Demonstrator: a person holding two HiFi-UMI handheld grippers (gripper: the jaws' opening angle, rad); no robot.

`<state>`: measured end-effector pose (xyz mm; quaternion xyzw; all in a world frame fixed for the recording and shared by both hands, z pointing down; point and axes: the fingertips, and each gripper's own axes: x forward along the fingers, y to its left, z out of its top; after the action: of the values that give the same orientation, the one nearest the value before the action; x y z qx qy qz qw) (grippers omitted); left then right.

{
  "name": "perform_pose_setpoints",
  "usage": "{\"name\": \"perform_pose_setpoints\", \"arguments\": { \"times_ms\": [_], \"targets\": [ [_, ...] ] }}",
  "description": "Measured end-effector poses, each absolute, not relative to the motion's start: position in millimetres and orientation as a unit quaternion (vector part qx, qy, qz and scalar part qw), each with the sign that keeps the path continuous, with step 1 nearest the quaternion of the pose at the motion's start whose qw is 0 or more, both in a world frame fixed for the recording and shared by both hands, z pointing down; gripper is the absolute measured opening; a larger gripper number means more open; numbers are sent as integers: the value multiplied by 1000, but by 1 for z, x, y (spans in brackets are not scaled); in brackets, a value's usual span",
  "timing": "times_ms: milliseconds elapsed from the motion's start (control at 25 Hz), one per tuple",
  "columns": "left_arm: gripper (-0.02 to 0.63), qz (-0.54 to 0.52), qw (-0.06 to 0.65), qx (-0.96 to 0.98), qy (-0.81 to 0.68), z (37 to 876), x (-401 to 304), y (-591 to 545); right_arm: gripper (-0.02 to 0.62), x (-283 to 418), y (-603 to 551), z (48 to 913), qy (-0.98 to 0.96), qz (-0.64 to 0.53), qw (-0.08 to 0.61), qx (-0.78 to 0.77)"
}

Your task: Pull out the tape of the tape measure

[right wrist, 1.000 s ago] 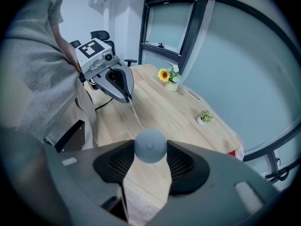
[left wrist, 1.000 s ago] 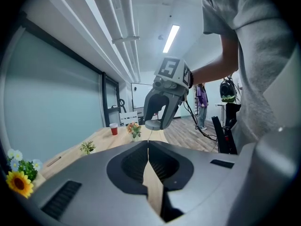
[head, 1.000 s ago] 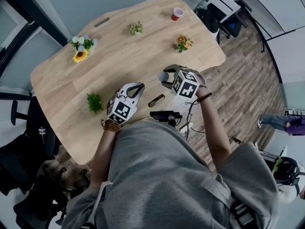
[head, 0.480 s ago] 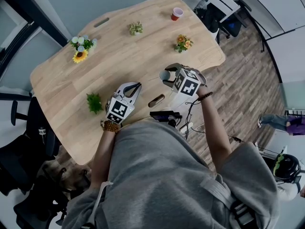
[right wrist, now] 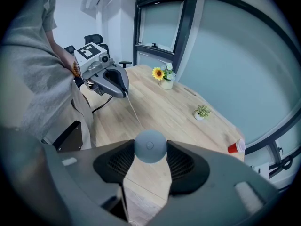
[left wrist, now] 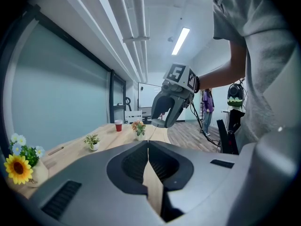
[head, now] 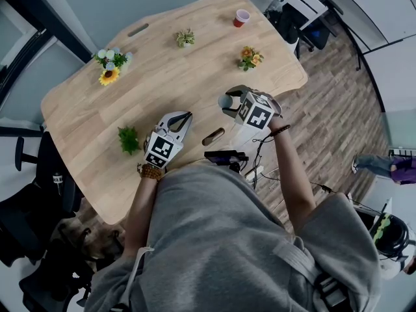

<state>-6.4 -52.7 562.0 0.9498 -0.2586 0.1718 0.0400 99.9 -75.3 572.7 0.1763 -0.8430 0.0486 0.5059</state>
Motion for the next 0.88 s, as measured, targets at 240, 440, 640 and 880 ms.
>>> {"name": "perform_pose_setpoints", "arguments": {
  "times_ms": [240,440,640,880],
  "targets": [
    [12,176,42,949,-259,565,-8,-53,224,99,-77,574,-842,54,506,179],
    [12,179,45,948,-261,566,-8,-53,224,99,-76,575,-841,58,507,180],
    [12,182,45,947,-260,567,-9,-53,224,99,-78,575,-841,57,507,182],
    [12,184,49,946,-261,569,-10,-54,224,99,-80,576,-840,56,507,184]
  ]
}}
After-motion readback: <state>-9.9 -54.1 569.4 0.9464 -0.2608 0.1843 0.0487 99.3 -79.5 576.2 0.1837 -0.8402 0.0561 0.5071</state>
